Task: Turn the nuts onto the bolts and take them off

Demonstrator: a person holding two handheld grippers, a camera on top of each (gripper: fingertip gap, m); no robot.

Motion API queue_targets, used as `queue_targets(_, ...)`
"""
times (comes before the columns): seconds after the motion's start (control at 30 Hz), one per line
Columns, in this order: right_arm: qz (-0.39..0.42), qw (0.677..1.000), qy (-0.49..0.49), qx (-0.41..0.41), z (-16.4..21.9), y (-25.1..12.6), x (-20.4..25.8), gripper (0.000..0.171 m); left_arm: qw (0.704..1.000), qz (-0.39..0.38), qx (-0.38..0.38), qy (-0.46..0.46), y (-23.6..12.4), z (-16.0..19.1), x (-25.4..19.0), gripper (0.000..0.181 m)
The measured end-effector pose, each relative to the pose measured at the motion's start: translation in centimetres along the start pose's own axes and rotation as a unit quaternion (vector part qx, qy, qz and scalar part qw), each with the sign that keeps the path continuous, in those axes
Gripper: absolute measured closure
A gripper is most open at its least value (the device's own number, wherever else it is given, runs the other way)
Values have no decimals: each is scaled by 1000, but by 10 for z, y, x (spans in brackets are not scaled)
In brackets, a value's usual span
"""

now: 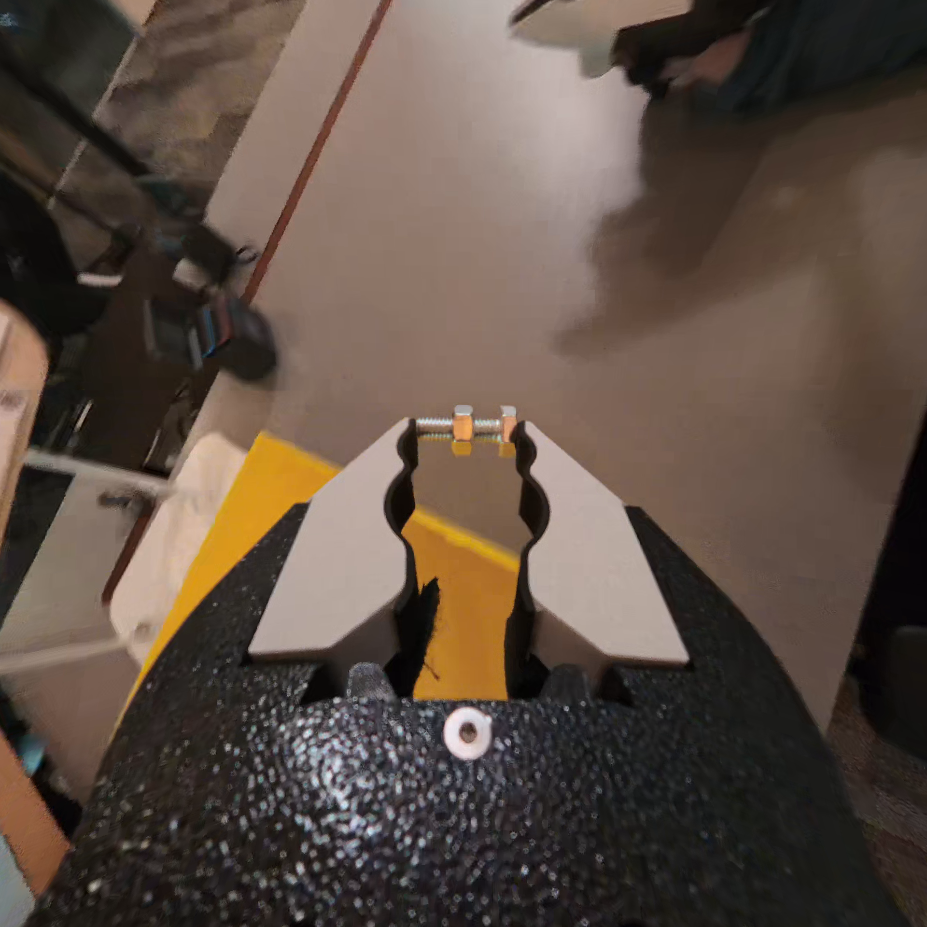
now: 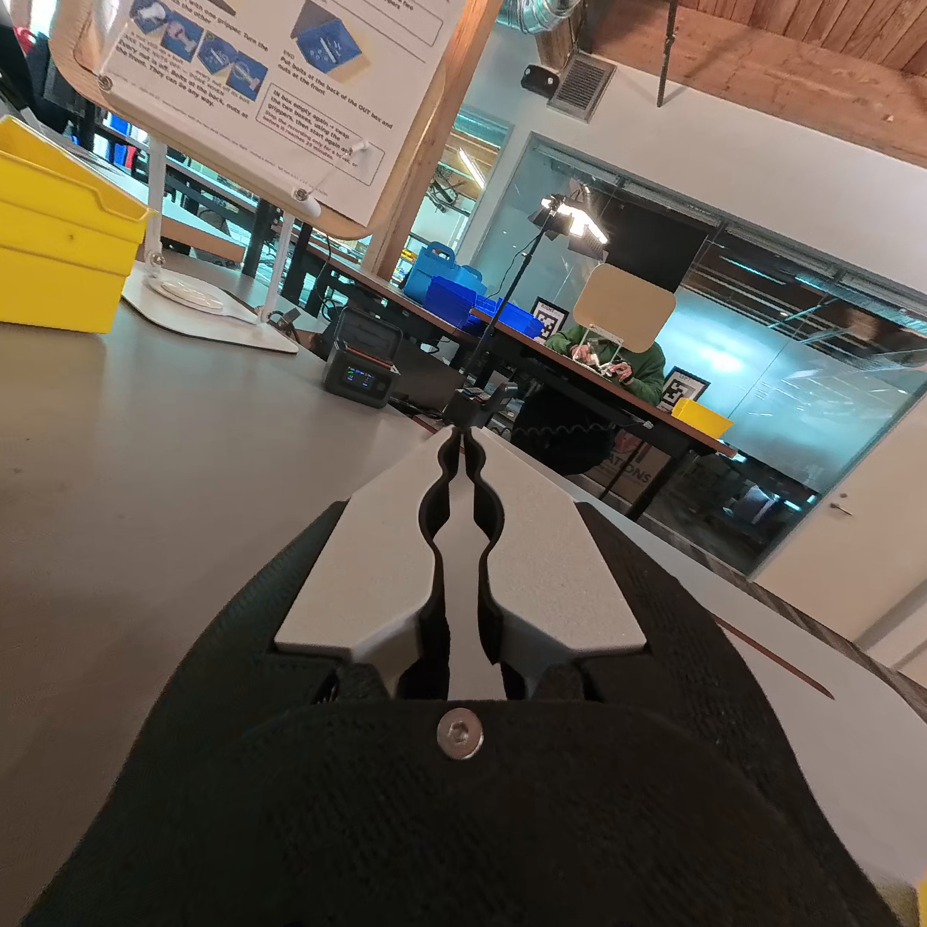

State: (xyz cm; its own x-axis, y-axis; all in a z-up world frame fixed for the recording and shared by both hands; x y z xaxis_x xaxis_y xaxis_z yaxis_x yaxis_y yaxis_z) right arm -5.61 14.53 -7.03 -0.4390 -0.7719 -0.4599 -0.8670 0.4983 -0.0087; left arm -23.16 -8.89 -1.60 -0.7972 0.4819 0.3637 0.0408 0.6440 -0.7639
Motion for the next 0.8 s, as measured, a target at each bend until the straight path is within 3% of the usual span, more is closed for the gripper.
queue_targets(0.03,-2,1000,2,-2,0,0,0,171,1000,22,3,19,8,-16,-11,144)
queue_targets(0.13,-1,1000,3,-14,-2,-2,-4,171,984,157,-29,79,42,-67,-66,144)
queue_targets(0.2,13,1000,-1,-17,-2,-1,-13,171,969,203,-18,139,73,-86,-97,144)
queue_targets(0.3,23,1000,-1,-11,5,1,-26,171,954,212,23,212,121,-96,-118,144)
queue_targets(0.43,26,999,22,-9,9,3,-34,171,952,217,75,201,166,-97,-116,144)
queue_targets(0.8,7,1000,14,-3,13,11,-32,171,953,246,80,158,193,-100,-114,144)
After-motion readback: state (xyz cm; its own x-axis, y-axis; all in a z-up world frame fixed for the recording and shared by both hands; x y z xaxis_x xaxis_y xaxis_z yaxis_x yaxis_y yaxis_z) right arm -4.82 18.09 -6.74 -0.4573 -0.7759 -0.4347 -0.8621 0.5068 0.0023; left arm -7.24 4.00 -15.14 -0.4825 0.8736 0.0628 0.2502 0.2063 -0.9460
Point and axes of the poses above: each gripper's, where its closed fingertips meet, y out along the fingers, z out of its underside, x = y × z across the jaws, the point moved 3 cm from there along -y, back along the fingers, and after that the axes turned 12 degrees about x, right-handed, at the moved point
